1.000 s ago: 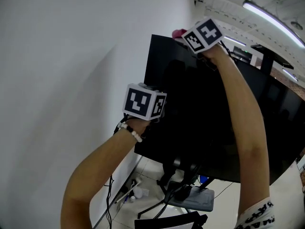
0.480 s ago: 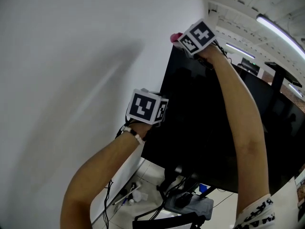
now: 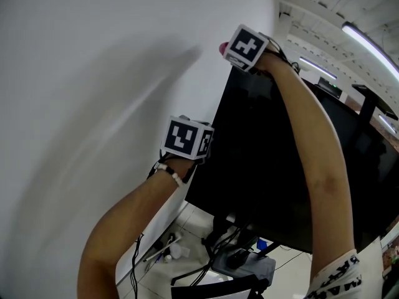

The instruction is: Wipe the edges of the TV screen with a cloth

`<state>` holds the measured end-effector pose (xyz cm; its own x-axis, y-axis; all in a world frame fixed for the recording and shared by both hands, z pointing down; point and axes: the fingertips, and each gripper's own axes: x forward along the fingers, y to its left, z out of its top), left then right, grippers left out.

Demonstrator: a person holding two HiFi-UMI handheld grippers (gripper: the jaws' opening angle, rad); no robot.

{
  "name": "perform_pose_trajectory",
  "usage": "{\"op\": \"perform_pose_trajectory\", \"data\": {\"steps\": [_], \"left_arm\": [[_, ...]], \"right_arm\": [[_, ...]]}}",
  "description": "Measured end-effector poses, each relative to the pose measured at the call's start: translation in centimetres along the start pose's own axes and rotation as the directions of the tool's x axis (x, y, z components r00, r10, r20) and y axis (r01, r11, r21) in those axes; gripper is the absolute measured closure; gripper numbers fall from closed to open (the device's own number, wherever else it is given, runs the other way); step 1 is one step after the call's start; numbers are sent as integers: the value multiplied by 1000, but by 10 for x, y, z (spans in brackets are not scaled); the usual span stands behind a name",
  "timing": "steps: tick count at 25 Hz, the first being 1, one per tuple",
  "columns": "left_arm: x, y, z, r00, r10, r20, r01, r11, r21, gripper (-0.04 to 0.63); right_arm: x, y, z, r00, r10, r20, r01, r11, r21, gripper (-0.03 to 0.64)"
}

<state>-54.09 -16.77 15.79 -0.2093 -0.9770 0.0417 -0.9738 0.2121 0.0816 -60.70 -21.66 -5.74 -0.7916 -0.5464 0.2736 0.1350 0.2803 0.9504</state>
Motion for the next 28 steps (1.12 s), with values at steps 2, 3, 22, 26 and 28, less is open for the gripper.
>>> {"op": "perform_pose_trajectory", "data": {"steps": [2,3,22,26,28], "left_arm": [[-3,3,-2,1000,0,2,0,1000,-2,609],[-6,4,-3,1000,1,2,-1,1000,-4,609],[-19,11,-42,999,11,-30,-13,998,-64,609],[-20,15,-52,999,7,-41,-11,997,-78,609],[-23,16,-57,999,10,-50,-14,997,-76,609]], "right_arm": [[6,8,5,1000,6,15,-6,1000,3,499],[8,14,7,1000,11,16,-11,1000,-2,499],[48,152,-40,993,75,95,-104,931,350,499],[50,179,-27,978,61,201,-146,885,441,499],[52,192,-30,975,30,219,-135,865,483,499]]}}
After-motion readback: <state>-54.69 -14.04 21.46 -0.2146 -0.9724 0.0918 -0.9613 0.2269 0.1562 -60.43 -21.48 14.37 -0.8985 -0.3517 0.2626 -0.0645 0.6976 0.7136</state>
